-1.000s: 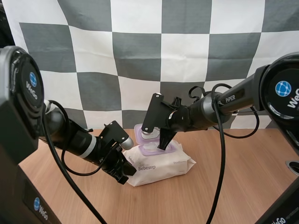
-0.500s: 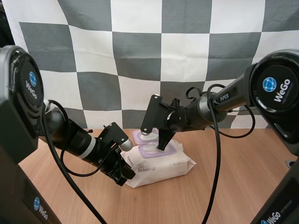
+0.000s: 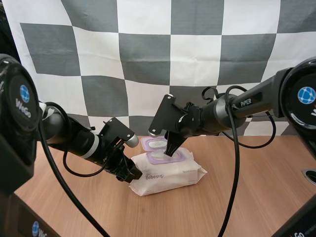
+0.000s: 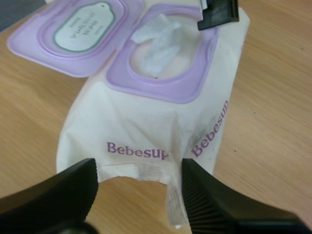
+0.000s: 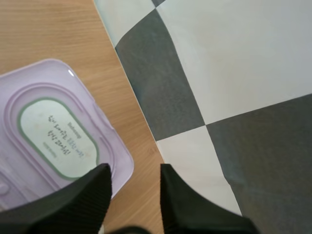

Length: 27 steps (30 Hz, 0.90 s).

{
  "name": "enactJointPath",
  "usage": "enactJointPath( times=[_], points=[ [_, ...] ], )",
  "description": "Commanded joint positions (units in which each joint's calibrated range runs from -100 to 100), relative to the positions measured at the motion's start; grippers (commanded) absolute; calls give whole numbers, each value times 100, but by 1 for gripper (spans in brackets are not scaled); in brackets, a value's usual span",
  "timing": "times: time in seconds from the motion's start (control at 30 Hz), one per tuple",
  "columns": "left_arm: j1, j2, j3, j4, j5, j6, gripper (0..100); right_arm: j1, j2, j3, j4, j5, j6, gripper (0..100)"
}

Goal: Open the wet wipes lid

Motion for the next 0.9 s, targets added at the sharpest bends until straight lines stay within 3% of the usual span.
enactJointPath(
  times=[0.0,0.13,0.27,0.33,0.4,0.47,0.5,0.67,0.87],
  points=[
    [1,-424,-1,48,-293,-163,89,-1,-162,-3,332,33,-1,78],
    [1,-1301,-1,163,-644,-437,89,-1,-856,-3,466,371,-1,65],
    [1,-2166,-1,163,-1018,-617,83,-1,-1749,-3,489,764,325,60],
    [1,-2651,-1,150,-1389,-890,67,-1,-2219,-3,489,851,590,49],
    [1,-3119,-1,150,-1816,-1210,40,-27,-2701,-3,489,1016,806,28],
    [1,-3517,-1,150,-2264,-1580,11,-101,-3223,-3,489,1427,839,0],
    [1,-3736,-1,150,-2522,-1748,0,-150,-3469,-3,489,1647,884,0],
    [1,-4739,-1,-3,-3329,-2631,0,-556,-4506,-3,489,2950,1397,0],
    [1,-5787,39,-4,-3952,-3857,0,-981,-6110,49,815,4114,1451,0]
  ],
)
